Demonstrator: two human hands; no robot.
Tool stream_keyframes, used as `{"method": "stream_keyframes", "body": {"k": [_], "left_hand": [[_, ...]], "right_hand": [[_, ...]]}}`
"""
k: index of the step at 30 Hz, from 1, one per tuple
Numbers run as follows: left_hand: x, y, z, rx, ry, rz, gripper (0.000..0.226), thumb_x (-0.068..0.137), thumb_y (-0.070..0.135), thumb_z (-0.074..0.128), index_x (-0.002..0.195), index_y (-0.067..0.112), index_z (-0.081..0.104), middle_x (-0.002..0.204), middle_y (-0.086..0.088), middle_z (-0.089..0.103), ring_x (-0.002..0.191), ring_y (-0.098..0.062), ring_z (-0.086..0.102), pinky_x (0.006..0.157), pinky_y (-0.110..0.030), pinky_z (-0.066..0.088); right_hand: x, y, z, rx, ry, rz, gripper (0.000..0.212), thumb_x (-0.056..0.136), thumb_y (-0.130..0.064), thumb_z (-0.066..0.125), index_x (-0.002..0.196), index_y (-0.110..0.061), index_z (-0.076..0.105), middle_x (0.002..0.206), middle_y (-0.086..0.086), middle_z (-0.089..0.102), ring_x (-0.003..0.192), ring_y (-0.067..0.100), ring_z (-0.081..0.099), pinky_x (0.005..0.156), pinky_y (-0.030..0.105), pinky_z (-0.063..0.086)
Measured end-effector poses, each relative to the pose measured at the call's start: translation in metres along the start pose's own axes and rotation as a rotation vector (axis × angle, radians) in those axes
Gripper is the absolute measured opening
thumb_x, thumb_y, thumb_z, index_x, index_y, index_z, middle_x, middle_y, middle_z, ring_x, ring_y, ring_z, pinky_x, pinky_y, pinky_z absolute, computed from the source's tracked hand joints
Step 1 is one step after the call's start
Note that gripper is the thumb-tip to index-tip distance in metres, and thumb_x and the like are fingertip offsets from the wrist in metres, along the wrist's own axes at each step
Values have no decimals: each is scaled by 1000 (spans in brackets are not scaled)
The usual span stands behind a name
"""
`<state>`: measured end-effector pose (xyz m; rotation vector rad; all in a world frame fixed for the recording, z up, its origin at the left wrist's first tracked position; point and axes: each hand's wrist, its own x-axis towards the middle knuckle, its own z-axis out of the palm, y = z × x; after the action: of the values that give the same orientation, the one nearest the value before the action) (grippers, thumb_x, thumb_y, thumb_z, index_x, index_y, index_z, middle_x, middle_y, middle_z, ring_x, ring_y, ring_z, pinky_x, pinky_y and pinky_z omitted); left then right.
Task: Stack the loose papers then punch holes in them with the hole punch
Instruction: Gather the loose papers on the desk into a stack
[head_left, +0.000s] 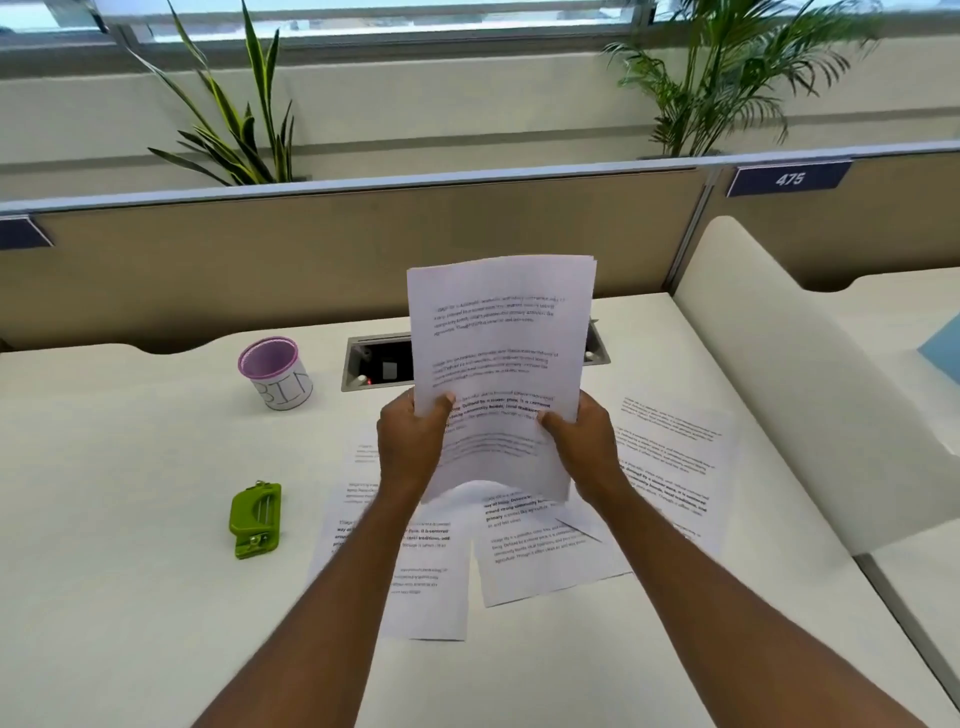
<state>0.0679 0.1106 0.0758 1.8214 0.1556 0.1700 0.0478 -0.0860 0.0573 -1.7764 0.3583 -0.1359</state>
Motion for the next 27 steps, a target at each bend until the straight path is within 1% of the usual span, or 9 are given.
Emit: {"method": "stream_keyframes", "body": {"k": [2,5,8,11,14,17,20,23,27], "left_hand": [[4,10,21,9,-99,-29,9,86,26,69,95,23,68,89,2,72,76,-16,70,64,-31,59],[-1,14,69,93,-290,-127,19,80,19,71,98,15,74,97,-5,75,81,-22,72,77,-38,60],[-18,7,125,195,-431,-184,23,78,17,69,100,12,73,103,-7,74,86,-24,70,80,-37,59],[-39,-3,171,308,-514,-156,24,80,16,62,102,11,71,104,-8,73,86,-24,68,77,-32,57],[-53,-12,204,380,-536,-134,27,80,13,57,103,11,70,103,-10,72,84,-23,66,73,-31,56],[-55,-18,231,503,-526,-138,36,81,16,54,114,14,67,112,-13,65,100,-31,62,85,-41,56],[-53,-23,238,674,-518,-127,45,84,16,49,129,16,55,123,-16,51,113,-36,49,94,-42,48],[-51,-21,251,717,-513,-130,46,86,14,49,132,14,48,122,-17,45,111,-38,47,92,-43,49],[-51,-17,258,688,-491,-193,55,84,16,56,136,13,38,124,-18,42,109,-39,51,93,-44,48]], "right_hand": [[3,5,-27,-31,91,100,27,81,-11,63,108,-13,64,102,8,71,89,26,68,75,41,57],[0,27,-66,-80,222,287,24,76,-2,61,99,-4,67,98,16,72,86,32,67,68,34,52],[-4,60,-101,-137,317,461,31,78,-1,61,108,4,61,106,22,68,93,36,64,72,33,50],[-8,87,-129,-210,385,582,35,81,-1,59,113,10,51,113,27,62,100,39,61,79,37,50],[-9,103,-148,-243,432,656,33,81,-1,58,112,11,52,113,27,62,99,39,61,79,36,50],[-2,114,-161,-272,455,702,34,81,-2,57,112,10,51,112,27,63,99,41,62,83,41,53],[2,111,-158,-312,444,710,38,80,-9,63,113,5,48,113,23,62,100,41,62,82,40,53],[15,110,-157,-361,428,740,47,77,-16,72,115,2,49,118,22,58,105,41,60,85,41,52],[29,108,-156,-471,397,839,49,78,-17,69,120,-1,49,128,22,41,115,40,48,89,43,47]]}}
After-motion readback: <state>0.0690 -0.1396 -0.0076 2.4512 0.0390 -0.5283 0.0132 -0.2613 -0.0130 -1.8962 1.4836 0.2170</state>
